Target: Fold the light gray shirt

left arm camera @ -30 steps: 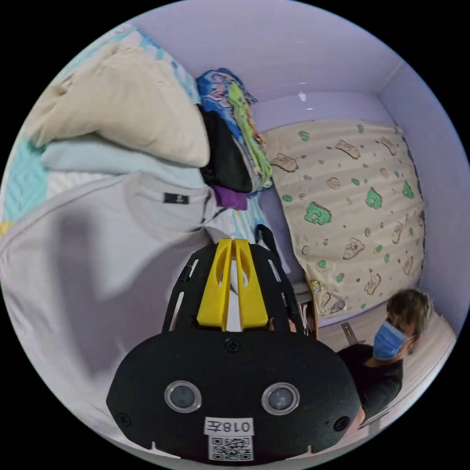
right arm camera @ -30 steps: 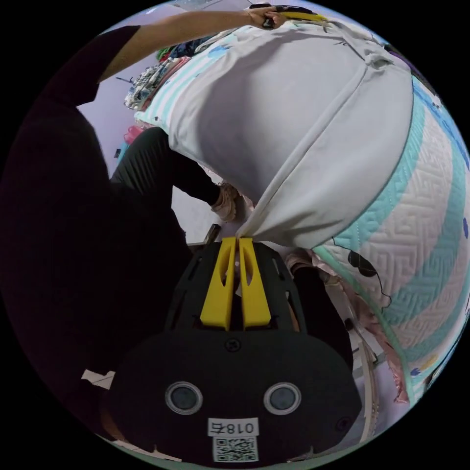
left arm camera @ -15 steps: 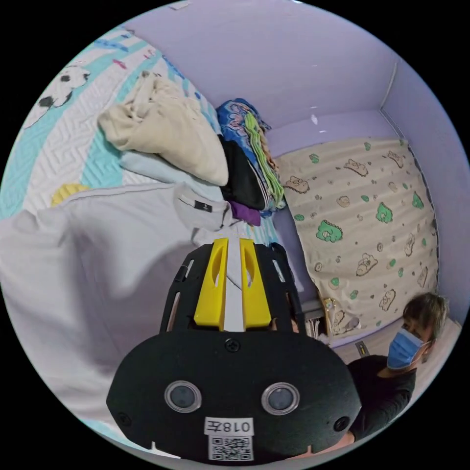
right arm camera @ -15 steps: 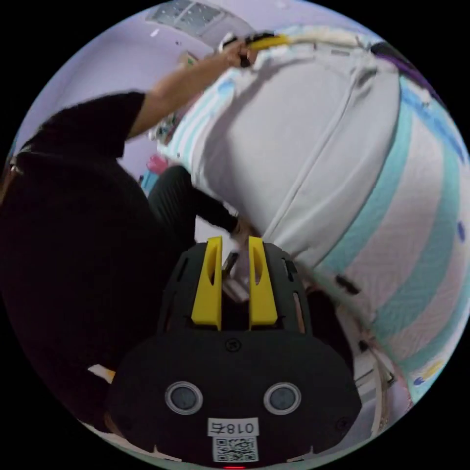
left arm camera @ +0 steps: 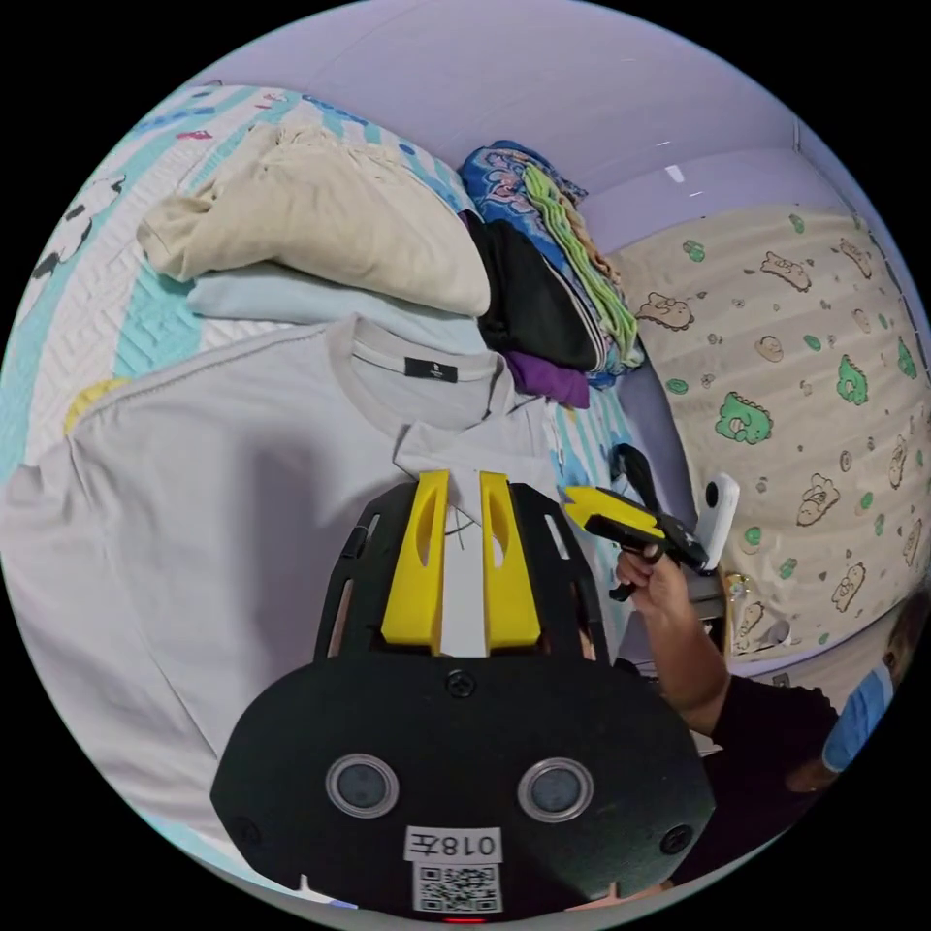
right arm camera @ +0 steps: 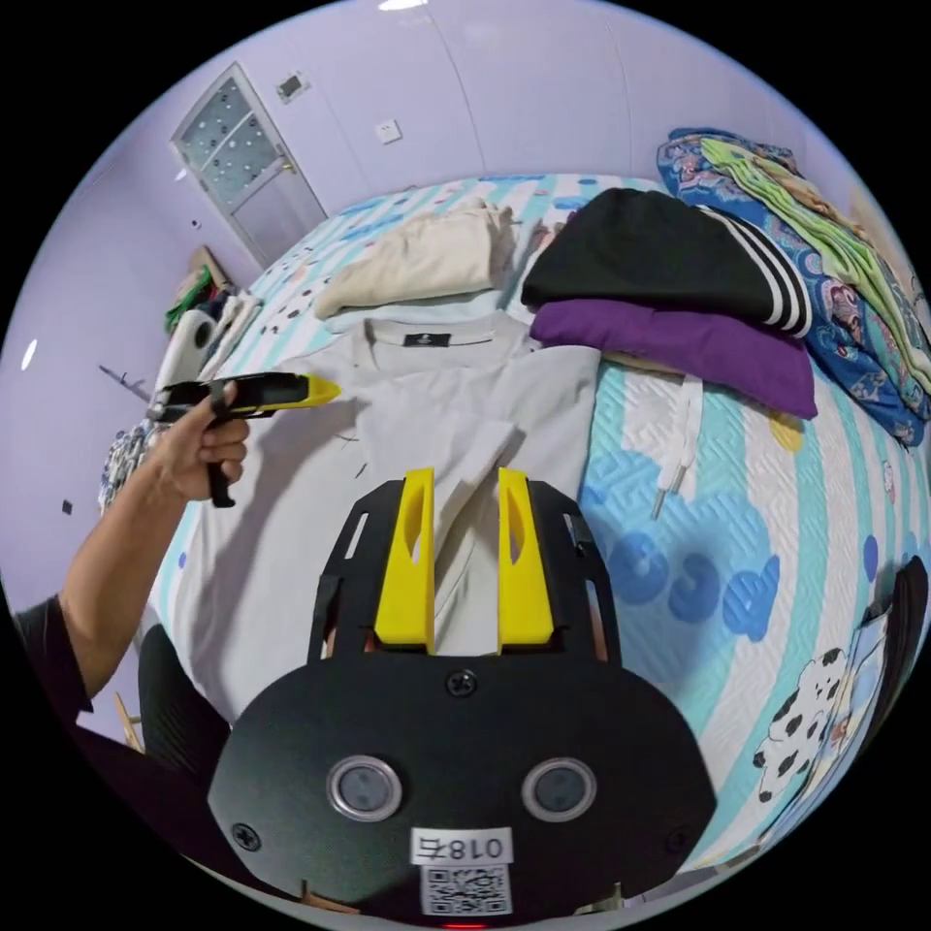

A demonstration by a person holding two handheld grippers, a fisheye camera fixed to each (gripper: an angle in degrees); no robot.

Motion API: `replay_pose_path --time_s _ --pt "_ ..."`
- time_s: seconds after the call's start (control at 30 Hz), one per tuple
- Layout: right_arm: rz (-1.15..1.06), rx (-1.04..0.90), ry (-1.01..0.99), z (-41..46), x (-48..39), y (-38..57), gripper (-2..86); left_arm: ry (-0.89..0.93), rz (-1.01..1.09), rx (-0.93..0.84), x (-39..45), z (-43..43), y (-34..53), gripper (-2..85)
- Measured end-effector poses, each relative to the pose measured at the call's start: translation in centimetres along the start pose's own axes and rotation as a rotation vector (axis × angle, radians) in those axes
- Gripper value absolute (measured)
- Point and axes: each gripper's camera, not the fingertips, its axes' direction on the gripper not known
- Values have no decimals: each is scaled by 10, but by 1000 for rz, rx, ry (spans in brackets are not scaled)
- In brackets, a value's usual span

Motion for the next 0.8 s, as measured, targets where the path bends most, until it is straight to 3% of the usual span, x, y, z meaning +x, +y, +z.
replay_pose_path --time_s 0.27,0.37,0.47,0.53,0.63,0.8 --pt "-51 2 28 -8 -27 -32 22 -13 31 25 0 -1 10 78" --pt "-241 131 57 -36 -67 -25 9 7 13 164 -3 -36 35 73" --pt "-585 195 185 -47 -123 -3 3 3 -22 295 -8 -75 73 67" --pt "-752 152 463 -31 -154 8 -1 -18 -41 313 -13 -89 93 64" --pt "-727 153 661 -22 -159 3 0 -25 -82 310 -21 -98 119 64" --pt "-463 86 550 -38 -113 -38 23 -27 -76 283 -13 -97 136 63"
